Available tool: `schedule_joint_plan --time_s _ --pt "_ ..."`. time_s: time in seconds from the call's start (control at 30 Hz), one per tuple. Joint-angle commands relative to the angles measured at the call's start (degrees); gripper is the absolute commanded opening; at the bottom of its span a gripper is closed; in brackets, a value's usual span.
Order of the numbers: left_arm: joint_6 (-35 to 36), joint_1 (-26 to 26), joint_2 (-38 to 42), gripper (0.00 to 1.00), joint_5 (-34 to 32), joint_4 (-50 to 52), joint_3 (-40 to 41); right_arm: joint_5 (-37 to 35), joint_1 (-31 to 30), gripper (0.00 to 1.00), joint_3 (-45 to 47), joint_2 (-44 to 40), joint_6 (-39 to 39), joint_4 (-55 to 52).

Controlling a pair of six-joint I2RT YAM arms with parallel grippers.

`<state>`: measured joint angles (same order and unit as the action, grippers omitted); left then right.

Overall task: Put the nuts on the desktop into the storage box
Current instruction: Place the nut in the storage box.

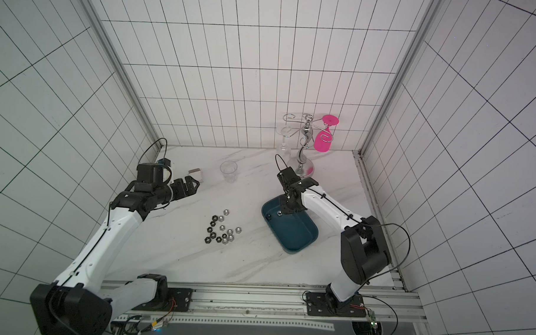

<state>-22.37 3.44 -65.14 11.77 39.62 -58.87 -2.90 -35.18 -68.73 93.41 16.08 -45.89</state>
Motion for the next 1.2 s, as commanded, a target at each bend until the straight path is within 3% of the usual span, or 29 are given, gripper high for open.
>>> schedule_joint_plan --time_s 0.0,0.63,0.9,1.17 --pt "-0.51 0.26 0.42 0.98 -0.60 -1.32 0.16 2.28 0.85 0.19 1.94 1.18 -1.24 3.51" --pt "0.82 0.25 1.55 0.98 -2.80 0.62 -0.80 5.66 -0.82 0.22 -4.22 14.66 -2.72 6.71" --pt "1.64 0.23 1.89 0.98 -3.41 1.67 -1.68 5.82 -1.91 0.47 -8.00 14.06 -2.98 4.22" --pt "0.83 0.14 2.18 0.98 -3.77 0.96 -1.51 6.36 -5.74 0.53 -12.39 3.94 -5.87 -0.18"
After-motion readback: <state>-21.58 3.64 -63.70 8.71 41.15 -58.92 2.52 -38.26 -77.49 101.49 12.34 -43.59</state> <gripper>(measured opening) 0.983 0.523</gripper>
